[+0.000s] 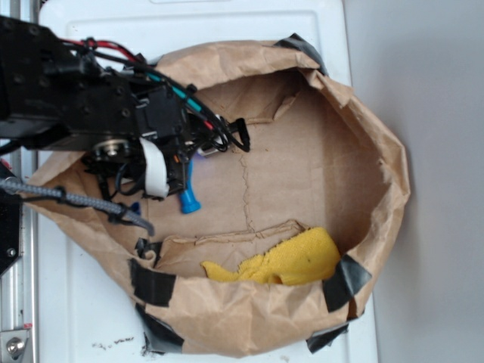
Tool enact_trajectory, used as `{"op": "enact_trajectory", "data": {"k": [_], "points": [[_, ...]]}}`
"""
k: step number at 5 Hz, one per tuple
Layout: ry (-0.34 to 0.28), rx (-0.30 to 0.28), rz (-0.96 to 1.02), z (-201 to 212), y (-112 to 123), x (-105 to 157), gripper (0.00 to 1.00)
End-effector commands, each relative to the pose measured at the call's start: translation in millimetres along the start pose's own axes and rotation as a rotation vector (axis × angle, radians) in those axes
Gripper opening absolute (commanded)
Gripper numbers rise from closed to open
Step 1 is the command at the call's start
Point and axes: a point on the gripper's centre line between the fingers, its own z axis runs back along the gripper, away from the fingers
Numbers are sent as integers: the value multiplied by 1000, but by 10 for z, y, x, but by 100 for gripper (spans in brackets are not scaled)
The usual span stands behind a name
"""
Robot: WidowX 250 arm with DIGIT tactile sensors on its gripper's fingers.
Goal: Grab the blue bottle.
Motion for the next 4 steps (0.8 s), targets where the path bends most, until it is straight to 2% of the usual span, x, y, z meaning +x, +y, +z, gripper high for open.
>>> {"op": "enact_trajectory", "data": {"k": [1, 2, 4], "points": [[-97, 23, 39, -15, 4, -6, 100], [-116, 24, 69, 98, 74, 14, 0], [-178, -2, 171, 440, 330, 28, 0]]}}
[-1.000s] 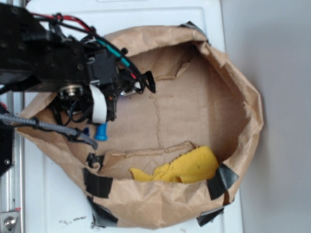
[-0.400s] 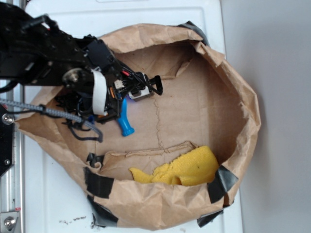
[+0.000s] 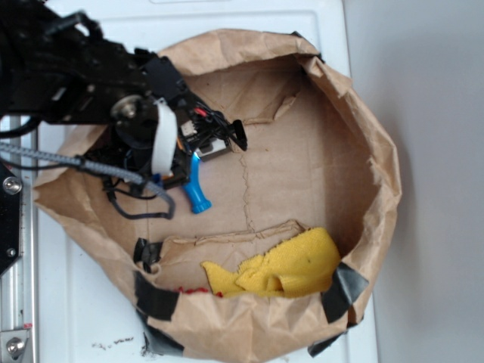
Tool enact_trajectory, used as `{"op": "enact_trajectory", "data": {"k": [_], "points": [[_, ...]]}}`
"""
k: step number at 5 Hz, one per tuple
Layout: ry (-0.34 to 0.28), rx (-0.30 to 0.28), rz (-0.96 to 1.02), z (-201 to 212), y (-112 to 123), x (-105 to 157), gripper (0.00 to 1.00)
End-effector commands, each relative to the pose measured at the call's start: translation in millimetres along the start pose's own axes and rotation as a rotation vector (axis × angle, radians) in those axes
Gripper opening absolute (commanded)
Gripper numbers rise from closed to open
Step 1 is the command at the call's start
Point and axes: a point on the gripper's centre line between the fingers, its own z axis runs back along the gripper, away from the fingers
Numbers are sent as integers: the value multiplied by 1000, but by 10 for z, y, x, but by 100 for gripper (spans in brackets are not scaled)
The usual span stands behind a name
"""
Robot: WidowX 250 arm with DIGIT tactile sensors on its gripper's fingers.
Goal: Grab the blue bottle.
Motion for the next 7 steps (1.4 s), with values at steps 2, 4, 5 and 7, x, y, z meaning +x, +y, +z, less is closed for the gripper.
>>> {"op": "enact_trajectory", "data": {"k": [2, 4, 5, 7], "points": [[-155, 265, 446, 1020, 480, 6, 0], [176, 222, 889, 1402, 597, 165, 0], [489, 128, 1058, 1380, 551, 233, 38], [442, 71, 1184, 1460, 542, 333, 0]]}}
